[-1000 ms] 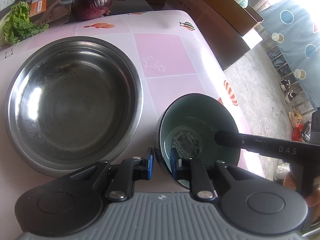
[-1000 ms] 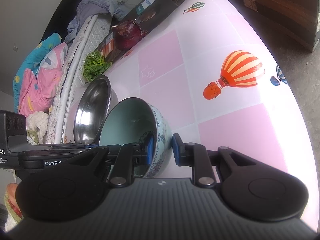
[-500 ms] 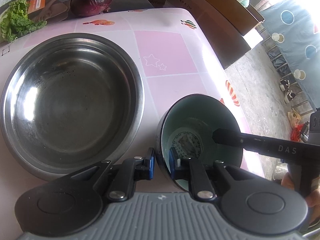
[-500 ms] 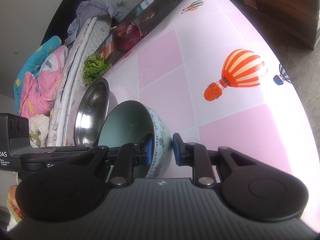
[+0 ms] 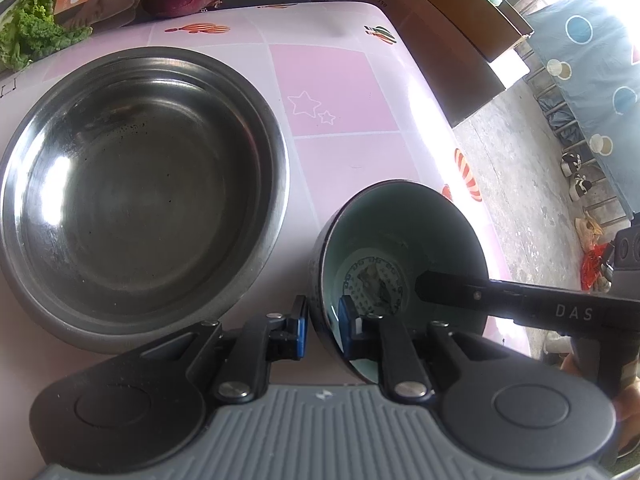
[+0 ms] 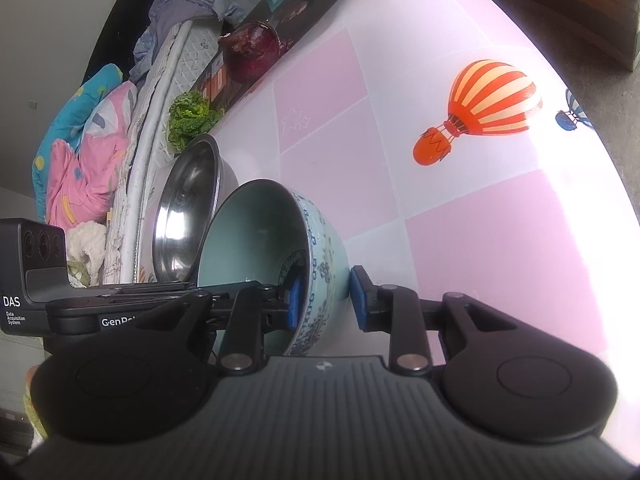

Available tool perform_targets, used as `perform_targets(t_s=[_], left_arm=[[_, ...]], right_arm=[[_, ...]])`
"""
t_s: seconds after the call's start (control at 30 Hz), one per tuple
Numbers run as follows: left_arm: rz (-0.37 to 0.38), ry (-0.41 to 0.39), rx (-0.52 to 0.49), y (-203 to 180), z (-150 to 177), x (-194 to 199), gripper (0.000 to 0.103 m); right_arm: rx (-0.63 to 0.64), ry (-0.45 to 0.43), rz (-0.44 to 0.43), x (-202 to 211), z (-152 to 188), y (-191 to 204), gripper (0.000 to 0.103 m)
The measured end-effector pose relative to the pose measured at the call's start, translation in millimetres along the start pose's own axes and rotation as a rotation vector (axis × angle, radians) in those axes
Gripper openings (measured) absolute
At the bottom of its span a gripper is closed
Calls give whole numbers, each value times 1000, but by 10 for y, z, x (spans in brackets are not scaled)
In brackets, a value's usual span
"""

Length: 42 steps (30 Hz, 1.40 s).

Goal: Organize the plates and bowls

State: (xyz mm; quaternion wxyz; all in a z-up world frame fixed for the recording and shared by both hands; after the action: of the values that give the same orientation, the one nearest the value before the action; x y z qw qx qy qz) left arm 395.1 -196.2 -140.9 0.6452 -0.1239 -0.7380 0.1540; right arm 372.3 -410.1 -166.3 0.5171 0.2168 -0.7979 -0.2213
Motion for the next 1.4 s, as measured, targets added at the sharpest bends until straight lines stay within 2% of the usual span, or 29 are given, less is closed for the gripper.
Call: perform_targets(t_s=[0.7, 1.4], left_arm=[[-18, -10, -4, -22, 29, -2, 16], [0, -39, -12, -25, 39, 131, 17]], right_arm=[[-1, -1, 15, -9, -1, 16, 23], [17, -25, 20, 86, -82, 92, 23]])
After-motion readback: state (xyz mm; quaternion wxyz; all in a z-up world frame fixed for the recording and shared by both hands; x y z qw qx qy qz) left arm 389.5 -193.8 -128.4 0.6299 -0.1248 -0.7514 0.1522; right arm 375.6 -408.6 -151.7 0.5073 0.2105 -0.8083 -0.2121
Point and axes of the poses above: each gripper's, at about its wrist camera, not at the fingertips, and x roughly against the way its jaws point, y to its left, z to its underside, the point moved 7 cm from there along -x, roughly the way its jaws point, and after that the axes turned 15 degrees about x, right-handed, at the moved point
